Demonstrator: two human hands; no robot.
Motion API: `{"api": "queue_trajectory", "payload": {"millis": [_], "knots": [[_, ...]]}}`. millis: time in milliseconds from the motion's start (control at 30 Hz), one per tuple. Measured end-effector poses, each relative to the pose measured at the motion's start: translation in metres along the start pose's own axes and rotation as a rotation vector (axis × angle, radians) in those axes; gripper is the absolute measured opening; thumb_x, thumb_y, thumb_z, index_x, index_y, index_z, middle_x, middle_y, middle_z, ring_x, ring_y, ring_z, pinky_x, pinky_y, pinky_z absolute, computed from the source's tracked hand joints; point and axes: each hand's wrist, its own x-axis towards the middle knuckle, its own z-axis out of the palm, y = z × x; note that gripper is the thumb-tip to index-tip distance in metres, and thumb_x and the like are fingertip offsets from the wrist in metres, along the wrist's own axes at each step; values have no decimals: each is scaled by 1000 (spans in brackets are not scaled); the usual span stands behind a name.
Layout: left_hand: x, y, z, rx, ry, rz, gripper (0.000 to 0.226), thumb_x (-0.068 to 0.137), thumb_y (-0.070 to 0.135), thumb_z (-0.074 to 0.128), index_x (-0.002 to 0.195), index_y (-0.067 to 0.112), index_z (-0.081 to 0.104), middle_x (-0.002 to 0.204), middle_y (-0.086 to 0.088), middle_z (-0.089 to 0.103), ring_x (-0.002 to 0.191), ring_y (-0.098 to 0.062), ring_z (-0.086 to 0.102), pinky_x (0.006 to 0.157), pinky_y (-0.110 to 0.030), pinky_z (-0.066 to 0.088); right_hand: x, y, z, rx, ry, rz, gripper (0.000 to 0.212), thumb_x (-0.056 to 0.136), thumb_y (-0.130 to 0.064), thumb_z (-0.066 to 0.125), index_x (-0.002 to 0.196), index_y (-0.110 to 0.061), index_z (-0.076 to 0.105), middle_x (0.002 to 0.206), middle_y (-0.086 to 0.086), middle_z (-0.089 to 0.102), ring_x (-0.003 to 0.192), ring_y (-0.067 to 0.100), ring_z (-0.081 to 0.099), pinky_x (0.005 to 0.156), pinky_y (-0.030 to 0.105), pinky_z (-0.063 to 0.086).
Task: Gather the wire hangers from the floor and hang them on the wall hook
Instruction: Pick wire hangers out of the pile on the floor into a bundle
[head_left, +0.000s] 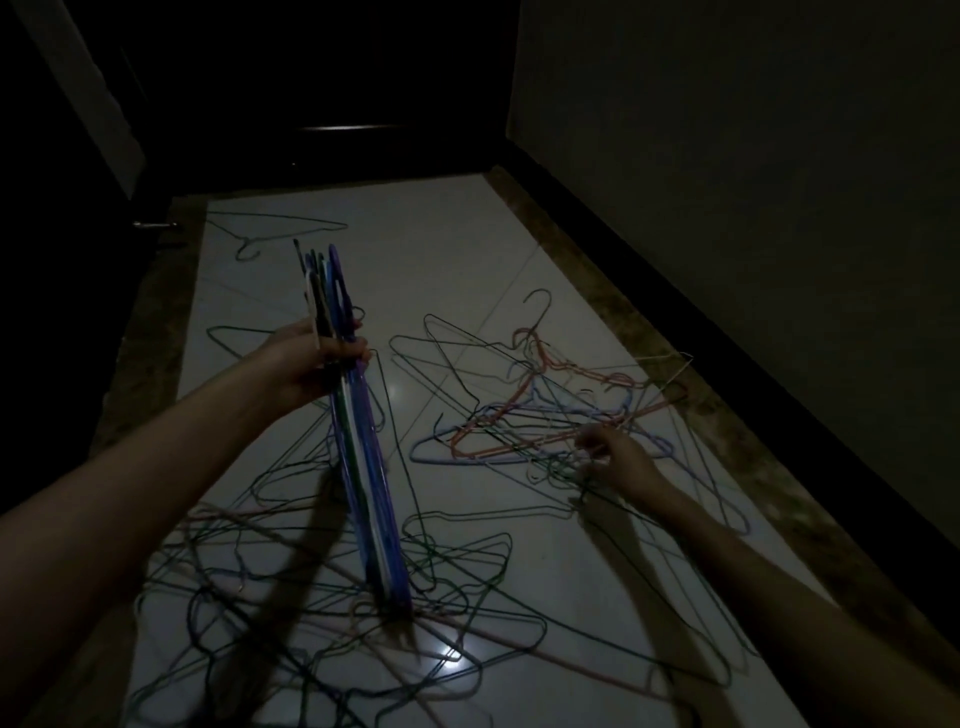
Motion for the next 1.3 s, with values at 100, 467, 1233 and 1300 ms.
{"api": "queue_trajectory", "payload": {"millis": [100,467,1233,1300], "knots": [[4,0,8,24,-10,5,26,86,-8,54,91,16,60,84,-4,61,69,-10,64,52,-19,51,-23,30,20,-44,-9,108,13,86,-1,59,95,-8,54,102,13,60,83,19,54,76,30,49],[-3,-1,16,38,-11,3,25,84,-10,57,90,14,60,76,-4,65,73,-13,63,49,-16,52,-36,32,50,135,-12,178,16,90,3,47,86,-6,58,72,9,59,58,13,55,54,20,45],[-13,10,24,4,-72,-4,23,83,-9,58,90,12,62,67,-4,66,58,-11,67,51,-19,52,-20,-105,-50,524,164,-137,13,93,-3,51,97,-3,63,77,2,58,62,10,55,43,13,40],[-15,11,28,-4,-80,-8,23,83,-9,58,91,12,61,71,-7,65,55,-9,67,47,-17,50,-21,-127,-48,598,138,-163,13,93,-3,51,100,-1,62,82,6,58,65,12,56,43,13,42]]}}
